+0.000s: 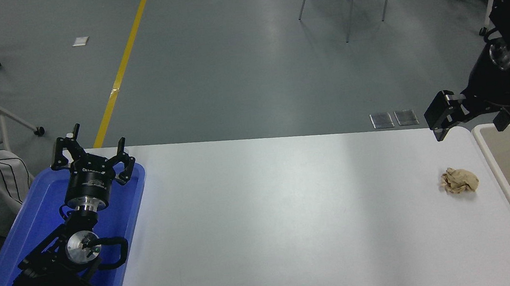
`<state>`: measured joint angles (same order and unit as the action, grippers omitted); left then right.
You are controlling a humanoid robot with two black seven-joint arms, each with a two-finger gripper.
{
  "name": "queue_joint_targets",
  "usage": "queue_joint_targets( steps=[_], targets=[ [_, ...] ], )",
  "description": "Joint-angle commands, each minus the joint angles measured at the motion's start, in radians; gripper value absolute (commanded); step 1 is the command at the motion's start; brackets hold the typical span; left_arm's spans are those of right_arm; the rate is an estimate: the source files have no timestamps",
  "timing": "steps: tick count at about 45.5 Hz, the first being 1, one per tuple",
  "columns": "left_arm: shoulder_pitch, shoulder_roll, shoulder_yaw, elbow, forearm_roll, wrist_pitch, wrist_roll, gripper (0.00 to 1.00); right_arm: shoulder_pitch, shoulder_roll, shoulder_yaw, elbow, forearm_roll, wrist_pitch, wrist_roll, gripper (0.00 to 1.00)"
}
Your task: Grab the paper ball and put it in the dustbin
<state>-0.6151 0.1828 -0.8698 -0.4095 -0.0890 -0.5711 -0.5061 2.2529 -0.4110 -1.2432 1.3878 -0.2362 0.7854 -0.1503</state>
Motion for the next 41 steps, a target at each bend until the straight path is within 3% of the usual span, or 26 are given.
queue_joint_targets(
  steps=[1,41],
  targets=[
    [0.0,0.0,0.0,0.0,0.002,0.0,0.0,1.0,0.002,0.0,0.002,0.0,0.0,0.0,0.0,1.0],
    [0.0,0.0,0.0,0.0,0.0,-0.001,0.0,1.0,0.013,-0.003,0.01,-0.012,0.0,0.0,0.0,1.0]
  ],
)
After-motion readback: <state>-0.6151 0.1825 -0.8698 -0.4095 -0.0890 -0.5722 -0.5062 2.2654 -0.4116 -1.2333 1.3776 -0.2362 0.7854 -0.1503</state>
